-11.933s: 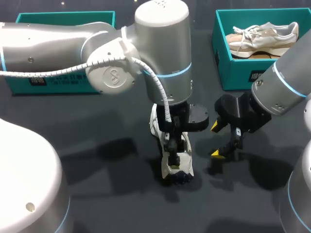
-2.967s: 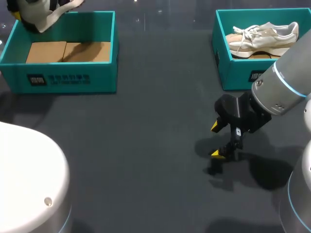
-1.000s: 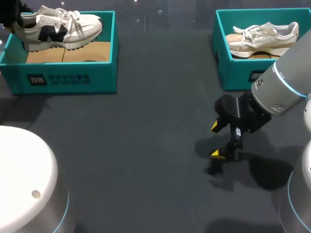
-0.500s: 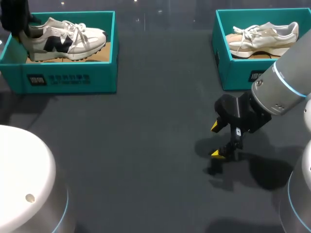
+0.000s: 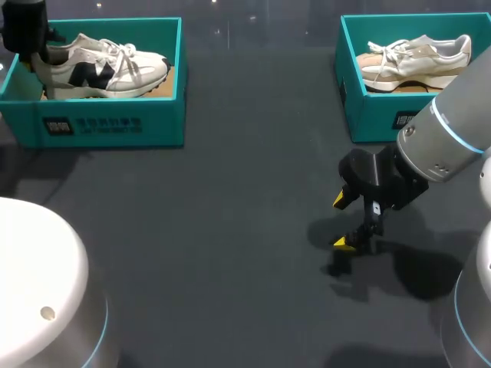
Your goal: Take the shoe out of the shoebox, open the shoe tongue, remove and reinsert the insole, then place the shoe into the shoebox
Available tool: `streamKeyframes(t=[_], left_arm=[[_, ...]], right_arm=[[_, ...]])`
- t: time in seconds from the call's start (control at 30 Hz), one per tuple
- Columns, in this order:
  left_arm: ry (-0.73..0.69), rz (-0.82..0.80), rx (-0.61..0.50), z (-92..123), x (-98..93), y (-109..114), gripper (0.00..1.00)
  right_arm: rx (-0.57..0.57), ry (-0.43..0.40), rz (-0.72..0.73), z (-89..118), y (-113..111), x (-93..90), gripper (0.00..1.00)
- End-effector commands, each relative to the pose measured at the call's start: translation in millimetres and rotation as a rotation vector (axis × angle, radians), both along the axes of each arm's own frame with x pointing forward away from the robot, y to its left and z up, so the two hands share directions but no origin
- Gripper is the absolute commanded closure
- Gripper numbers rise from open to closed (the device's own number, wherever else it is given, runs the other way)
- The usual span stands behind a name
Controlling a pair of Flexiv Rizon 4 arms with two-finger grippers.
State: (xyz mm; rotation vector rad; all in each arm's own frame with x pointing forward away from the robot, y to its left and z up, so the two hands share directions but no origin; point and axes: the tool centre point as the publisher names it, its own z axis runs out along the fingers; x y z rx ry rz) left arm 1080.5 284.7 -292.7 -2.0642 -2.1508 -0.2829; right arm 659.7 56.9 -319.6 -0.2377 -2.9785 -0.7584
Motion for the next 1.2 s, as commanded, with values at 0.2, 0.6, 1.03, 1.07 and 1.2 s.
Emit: streamKeyframes(t=[0.2,0.6,1.03,1.07,1.2], left_arm=[[0.027,0.003,0.089,-44.6,-6.9,-9.7,1.0],[0.056,0.004,0.106,-67.9,-16.2,-5.0,1.0],[0.052,-0.007,0.075,-58.7,-23.3,11.8,1.0],[0.053,-0.014,0.07,-58.2,-24.5,11.5,1.0],[0.055,-0.034,0.065,-59.8,-30.2,7.7,1.0]], right_arm=[[-0.003,-0.001,-0.002,-0.2,0.5,-1.1,0.0],[-0.003,-0.001,-0.002,-0.2,0.5,-1.1,0.0],[-0.003,-0.001,-0.002,-0.2,0.5,-1.1,0.0],[-0.003,-0.001,-0.002,-0.2,0.5,-1.1,0.0],[-0.003,-0.001,-0.002,-0.2,0.5,-1.1,0.0]])
